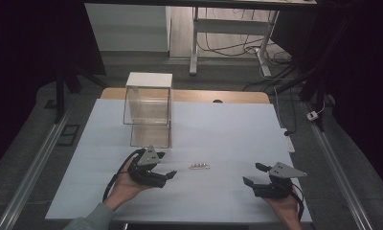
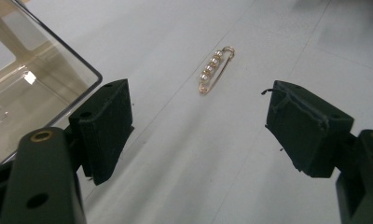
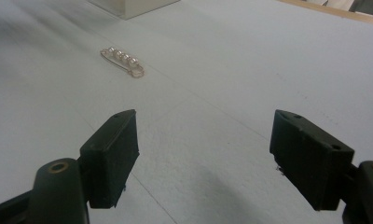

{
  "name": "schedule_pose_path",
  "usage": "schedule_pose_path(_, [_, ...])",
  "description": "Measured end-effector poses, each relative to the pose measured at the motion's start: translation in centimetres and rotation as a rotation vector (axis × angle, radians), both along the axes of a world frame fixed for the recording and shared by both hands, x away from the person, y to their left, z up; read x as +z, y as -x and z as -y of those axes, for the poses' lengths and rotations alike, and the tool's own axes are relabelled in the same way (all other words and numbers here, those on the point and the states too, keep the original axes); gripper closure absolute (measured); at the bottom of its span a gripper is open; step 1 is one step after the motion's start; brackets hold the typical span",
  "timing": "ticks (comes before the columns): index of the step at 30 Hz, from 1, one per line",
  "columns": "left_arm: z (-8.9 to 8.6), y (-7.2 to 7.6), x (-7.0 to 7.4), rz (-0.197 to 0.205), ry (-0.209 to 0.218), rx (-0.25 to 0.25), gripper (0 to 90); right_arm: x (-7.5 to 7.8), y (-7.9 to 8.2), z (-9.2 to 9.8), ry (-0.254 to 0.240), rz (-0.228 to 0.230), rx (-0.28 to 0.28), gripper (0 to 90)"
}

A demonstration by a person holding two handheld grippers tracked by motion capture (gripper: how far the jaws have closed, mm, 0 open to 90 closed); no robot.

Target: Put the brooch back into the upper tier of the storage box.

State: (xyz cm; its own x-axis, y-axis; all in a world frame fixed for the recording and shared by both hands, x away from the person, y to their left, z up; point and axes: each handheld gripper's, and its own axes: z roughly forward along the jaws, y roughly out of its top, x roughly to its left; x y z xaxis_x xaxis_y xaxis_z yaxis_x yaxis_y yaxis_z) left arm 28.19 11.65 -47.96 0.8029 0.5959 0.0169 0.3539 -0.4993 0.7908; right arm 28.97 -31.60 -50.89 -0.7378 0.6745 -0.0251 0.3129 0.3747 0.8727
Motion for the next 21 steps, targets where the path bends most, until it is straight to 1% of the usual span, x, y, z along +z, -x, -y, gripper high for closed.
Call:
schedule_pose_path(2, [0.2, -0.1, 0.0, -0.005, 0.001, -0.004, 23.0, -0.1, 0.0, -0.1, -0.003, 0.001, 0.000, 23.2])
schedule_pose_path(8, [1.0, -0.6, 0.0, -0.011, -0.005, -0.016, 23.1, -0.1, -0.1, -0.1, 0.009, -0.003, 0.002, 23.3])
schedule_pose_path(21, [2.6, -1.5, -0.2, -0.026, -0.016, -0.039, 23.4, -0.2, -0.1, -0.1, 0.011, -0.005, 0.003, 23.4])
